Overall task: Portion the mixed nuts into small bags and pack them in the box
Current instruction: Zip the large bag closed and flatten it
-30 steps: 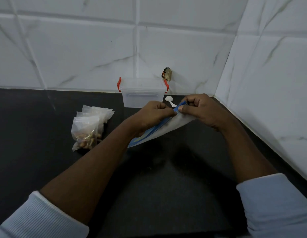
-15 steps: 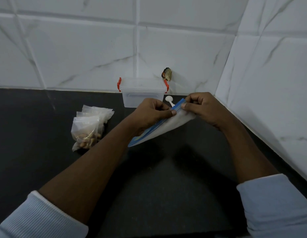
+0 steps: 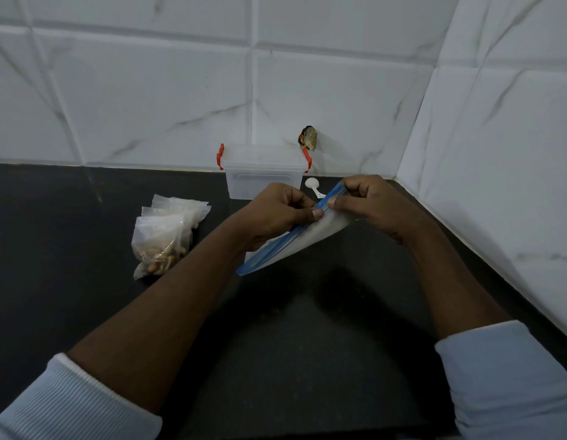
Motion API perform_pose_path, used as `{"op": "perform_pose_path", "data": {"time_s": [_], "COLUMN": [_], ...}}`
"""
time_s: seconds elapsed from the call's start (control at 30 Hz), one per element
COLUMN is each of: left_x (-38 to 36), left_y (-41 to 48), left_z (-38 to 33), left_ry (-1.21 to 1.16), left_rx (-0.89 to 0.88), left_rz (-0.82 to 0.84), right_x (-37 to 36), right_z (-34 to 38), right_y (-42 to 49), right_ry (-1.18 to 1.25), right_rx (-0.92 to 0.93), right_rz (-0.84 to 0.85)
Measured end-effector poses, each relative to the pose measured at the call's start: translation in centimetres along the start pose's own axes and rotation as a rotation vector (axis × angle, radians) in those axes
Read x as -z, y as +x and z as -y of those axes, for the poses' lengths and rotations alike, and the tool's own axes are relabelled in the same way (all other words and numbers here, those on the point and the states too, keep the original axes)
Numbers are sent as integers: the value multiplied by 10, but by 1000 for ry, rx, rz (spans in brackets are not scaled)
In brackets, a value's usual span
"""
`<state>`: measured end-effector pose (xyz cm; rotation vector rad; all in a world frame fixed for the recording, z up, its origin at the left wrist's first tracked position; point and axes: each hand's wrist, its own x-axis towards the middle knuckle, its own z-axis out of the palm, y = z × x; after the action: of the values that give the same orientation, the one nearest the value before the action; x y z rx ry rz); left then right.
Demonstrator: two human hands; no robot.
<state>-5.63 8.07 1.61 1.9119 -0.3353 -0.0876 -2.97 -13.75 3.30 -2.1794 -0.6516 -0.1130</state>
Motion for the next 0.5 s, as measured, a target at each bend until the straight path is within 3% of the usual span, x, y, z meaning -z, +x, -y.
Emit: {"op": "perform_pose_path", "data": {"time_s": [0.5], "left_x": [1], "left_y": [0], "left_z": [0], "left_ry": [-8], "left_rx": [-22], "left_rz": [25], "right_x": [4], "right_z": [3], "right_y": [-4], "right_ry": [-89], "right_rx": [54], "right_rz": [17]}}
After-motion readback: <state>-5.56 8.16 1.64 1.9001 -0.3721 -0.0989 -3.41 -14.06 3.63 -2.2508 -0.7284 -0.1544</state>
